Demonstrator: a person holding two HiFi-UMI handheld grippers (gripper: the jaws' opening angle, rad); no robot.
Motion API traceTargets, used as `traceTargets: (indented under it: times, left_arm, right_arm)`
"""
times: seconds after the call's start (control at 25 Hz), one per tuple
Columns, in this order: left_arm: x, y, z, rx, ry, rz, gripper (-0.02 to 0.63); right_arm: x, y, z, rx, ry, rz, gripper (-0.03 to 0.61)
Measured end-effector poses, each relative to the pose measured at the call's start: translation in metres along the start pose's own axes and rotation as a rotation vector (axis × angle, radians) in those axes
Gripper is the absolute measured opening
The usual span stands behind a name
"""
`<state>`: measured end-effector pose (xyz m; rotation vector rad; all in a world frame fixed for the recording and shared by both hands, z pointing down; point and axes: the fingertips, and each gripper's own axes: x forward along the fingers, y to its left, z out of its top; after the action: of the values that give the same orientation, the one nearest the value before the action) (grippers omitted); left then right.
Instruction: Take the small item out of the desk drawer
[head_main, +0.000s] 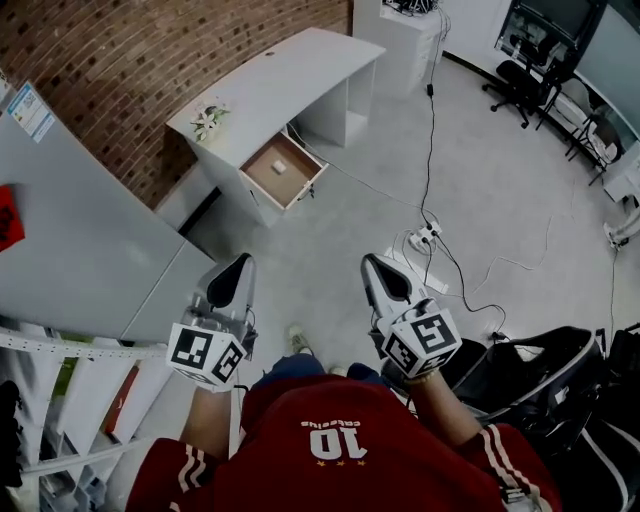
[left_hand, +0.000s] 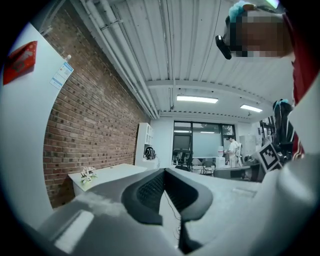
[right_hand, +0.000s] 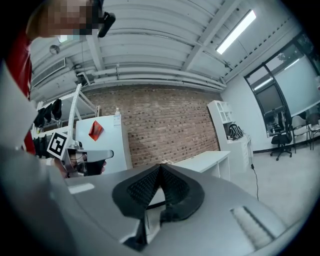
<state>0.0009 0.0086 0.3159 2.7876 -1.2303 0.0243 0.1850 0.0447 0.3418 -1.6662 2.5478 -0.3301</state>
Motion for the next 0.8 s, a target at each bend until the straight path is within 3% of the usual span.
traceTargets:
  times: [0.28,0.56,0.8]
  left_arm:
    - [0.065,0.075,-0.006,-0.018,0.006,-0.009,0.003]
    - [0.122,0.168,0.010,0.026,0.013,-0.034,0.003]
    - [0.149,0.213,0.014,0.021,0.005,-0.051,0.003]
  right_arm:
    - [0.089,-0.029,0.005,-0.028,0.010,-0.028,0.003]
    - [0.199,-0.035,0.029,-0.066,0.015,-0.021,0.003]
    - [0.260,-0.034,0.041,-0.103,0.004,-0.023,0.003]
